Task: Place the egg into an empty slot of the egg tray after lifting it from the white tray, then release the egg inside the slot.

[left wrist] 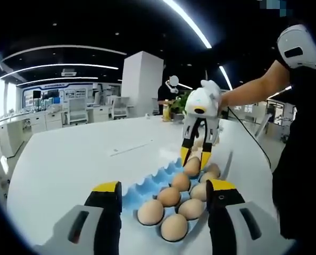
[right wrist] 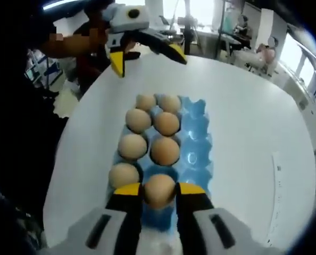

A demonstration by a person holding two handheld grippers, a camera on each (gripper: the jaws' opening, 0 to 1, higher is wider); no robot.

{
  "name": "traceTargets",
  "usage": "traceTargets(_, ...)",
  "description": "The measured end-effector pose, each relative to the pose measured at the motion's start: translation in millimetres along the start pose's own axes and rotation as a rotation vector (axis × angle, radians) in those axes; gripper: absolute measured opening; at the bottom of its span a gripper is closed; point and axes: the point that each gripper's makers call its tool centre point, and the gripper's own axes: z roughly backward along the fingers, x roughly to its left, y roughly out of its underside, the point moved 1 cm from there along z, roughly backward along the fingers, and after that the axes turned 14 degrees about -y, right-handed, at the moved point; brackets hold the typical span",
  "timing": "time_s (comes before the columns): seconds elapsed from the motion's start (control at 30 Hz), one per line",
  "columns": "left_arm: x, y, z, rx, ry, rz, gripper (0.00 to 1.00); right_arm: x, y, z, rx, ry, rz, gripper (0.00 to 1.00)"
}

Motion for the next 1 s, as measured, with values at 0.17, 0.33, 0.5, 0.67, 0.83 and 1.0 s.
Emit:
traceTargets(0.17, -1.0, -1.1, 0, 0.001, 0.004, -0.001, 0.64, -1, 1.0, -5, 0.010, -0.011, 0.001, 0.24)
traceTargets(0.33, 0.2, -1.6, -1, -0.001, 0.002, -0.002, 0.65, -2, 1.2, -8, 0.012, -0.016, 0.000, 0.24)
traceTargets(0.5, -1.0, -2.6, -1, -0.001, 0.007, -0.006, 0.64, -3, 2.2, -12, 0.013, -0.022, -0.002, 0.24)
traceTargets(0.67, -0.4, -2.4, -2, 0.002, 0.006, -0.006, 0.65, -4, 2.6, -14, 0.008, -0.031, -0.010, 0.24)
traceTargets(0.83, -1.4, -2.6, -3, 0.001, 0.008, -0.007, 0.65, -4, 3.1, -14, -0.003, -0.036, -0.018, 0.25)
traceTargets(1.0, -2.2, -3.1, -3, 0.003, 0.012, -0.010, 0.64, -3, 3.1, -14, -0.012, -0.040, -0.017, 0.25)
